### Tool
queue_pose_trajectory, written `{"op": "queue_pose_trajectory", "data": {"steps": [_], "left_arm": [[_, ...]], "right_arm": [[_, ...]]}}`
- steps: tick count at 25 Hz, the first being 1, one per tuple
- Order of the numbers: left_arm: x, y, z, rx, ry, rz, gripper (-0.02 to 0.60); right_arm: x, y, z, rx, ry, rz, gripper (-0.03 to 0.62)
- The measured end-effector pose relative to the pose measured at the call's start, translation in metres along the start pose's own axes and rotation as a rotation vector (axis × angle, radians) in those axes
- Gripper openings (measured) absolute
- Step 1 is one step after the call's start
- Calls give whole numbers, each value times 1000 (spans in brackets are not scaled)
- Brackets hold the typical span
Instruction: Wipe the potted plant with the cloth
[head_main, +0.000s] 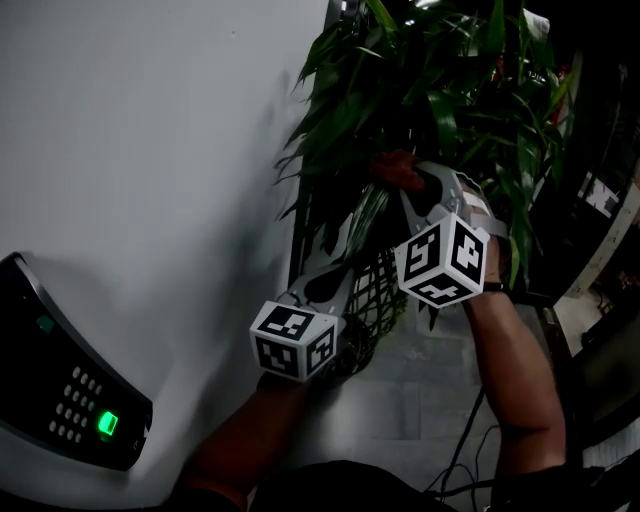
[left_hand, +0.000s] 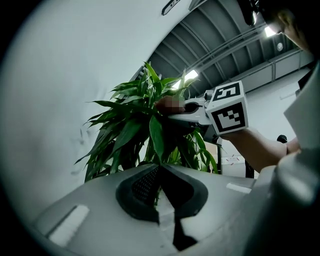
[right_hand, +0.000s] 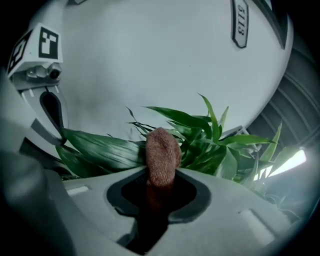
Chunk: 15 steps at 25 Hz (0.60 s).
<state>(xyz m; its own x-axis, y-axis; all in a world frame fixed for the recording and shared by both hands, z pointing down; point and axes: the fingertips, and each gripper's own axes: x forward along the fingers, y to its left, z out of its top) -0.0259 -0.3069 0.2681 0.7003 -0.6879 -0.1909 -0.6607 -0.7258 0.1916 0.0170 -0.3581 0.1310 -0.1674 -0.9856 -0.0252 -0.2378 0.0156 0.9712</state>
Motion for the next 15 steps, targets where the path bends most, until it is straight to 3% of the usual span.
{"op": "queue_pose_trajectory", "data": {"steps": [15], "left_arm": [[1, 4, -8, -3, 16, 7, 15]], "right_arm": [[-6, 78, 19, -33, -41, 172, 71]]}}
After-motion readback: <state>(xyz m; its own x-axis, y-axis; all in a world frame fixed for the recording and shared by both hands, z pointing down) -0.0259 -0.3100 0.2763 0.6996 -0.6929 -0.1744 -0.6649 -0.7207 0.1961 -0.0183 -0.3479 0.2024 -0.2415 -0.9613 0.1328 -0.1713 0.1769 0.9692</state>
